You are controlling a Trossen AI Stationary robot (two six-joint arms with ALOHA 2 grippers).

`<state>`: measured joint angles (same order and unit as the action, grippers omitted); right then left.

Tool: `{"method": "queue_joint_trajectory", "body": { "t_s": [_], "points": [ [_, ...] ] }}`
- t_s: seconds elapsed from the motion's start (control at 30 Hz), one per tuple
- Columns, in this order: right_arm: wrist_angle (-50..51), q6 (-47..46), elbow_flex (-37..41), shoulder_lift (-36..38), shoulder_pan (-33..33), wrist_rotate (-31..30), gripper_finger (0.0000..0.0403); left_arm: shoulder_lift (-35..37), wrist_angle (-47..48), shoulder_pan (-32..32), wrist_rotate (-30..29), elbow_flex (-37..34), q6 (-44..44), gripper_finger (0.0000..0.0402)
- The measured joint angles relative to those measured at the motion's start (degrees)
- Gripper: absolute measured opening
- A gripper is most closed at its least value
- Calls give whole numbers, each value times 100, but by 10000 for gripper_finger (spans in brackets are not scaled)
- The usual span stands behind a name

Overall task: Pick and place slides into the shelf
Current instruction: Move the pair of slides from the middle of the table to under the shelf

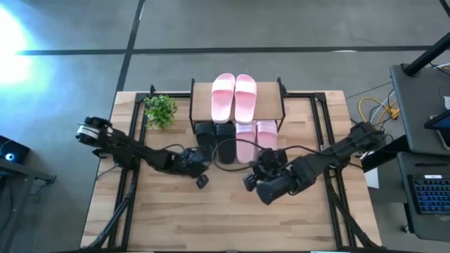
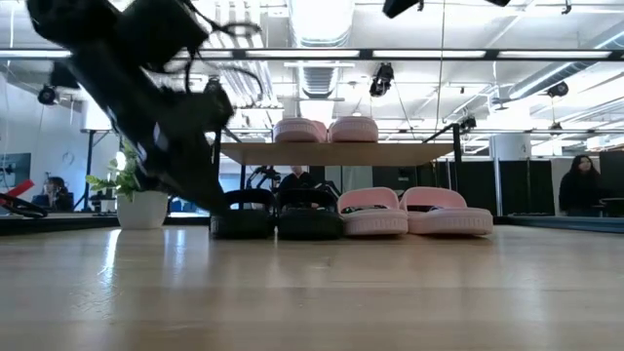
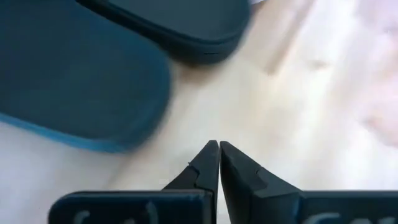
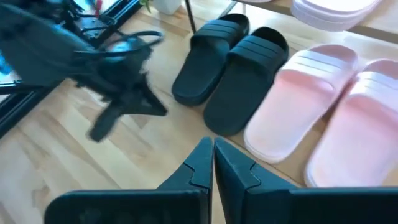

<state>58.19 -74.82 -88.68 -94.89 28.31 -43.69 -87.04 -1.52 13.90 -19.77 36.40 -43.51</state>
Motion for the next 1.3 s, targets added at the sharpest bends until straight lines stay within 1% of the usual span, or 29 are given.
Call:
{"method": "queue_joint_trajectory", "body": {
  "t_s": [0.13,0.2,0.27,0.33,0.47,0.67,0.83,0.93,1.07,1.13,1.2,1.3],
  "points": [
    [369,-452,18,82,143,3,9,199,-102,198,1,0,-244,0],
    [553,-662,24,83,205,12,8,174,-55,178,-10,-13,-224,0],
    [767,-868,33,83,254,11,9,-2,-148,90,-40,-11,-161,0],
    [836,-1039,37,87,300,9,8,-190,-97,46,-39,-24,38,0],
    [894,-1216,45,90,380,9,9,-526,-341,-39,-181,4,650,0],
    [895,-1457,49,90,472,-16,8,-615,-357,-546,-450,-4,947,0],
    [905,-1568,68,90,496,-50,9,-551,-207,-1059,-485,-14,947,0],
    [912,-1568,74,90,494,-50,8,-469,-174,-1144,-474,-20,945,0],
    [940,-1566,83,90,494,-44,8,-195,-179,-982,-469,-5,841,0],
    [954,-1556,83,90,494,3,8,-7,-213,-729,-450,31,646,0],
    [989,-1537,83,90,494,15,9,118,-431,-437,-387,128,658,0],
    [1135,-1562,83,103,494,22,9,64,-716,-79,-45,236,870,0]
  ]
}}
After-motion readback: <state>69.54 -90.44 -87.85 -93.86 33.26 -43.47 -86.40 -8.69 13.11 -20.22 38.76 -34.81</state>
